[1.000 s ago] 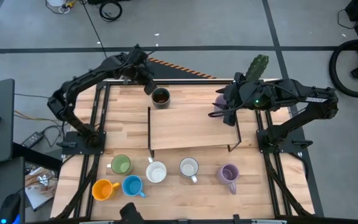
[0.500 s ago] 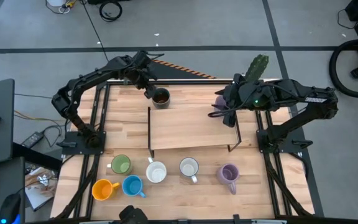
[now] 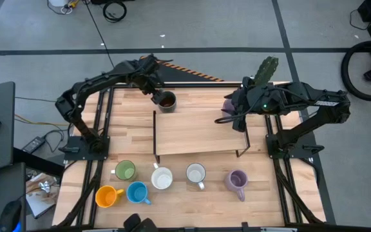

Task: Place coffee mugs
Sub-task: Put the dark green mug on the shelf

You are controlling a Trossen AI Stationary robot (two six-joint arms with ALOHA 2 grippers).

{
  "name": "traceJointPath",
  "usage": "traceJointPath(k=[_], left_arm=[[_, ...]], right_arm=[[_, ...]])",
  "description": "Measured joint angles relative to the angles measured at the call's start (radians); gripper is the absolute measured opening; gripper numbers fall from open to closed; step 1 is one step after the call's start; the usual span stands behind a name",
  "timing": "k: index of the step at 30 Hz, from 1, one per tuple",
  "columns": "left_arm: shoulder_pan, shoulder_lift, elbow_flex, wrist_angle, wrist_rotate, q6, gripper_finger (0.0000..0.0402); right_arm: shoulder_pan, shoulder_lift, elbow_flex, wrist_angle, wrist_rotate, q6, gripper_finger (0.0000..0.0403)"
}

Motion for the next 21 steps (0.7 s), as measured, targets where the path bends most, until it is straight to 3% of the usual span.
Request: traceJointPath(k=[21], left_arm=[[-0.031,0.15,0.0,0.01,-0.02,-0.002,0.0283]], right_arm=[[0.0,0.0,0.0,0.045,-0.045,-0.033,0.0231]])
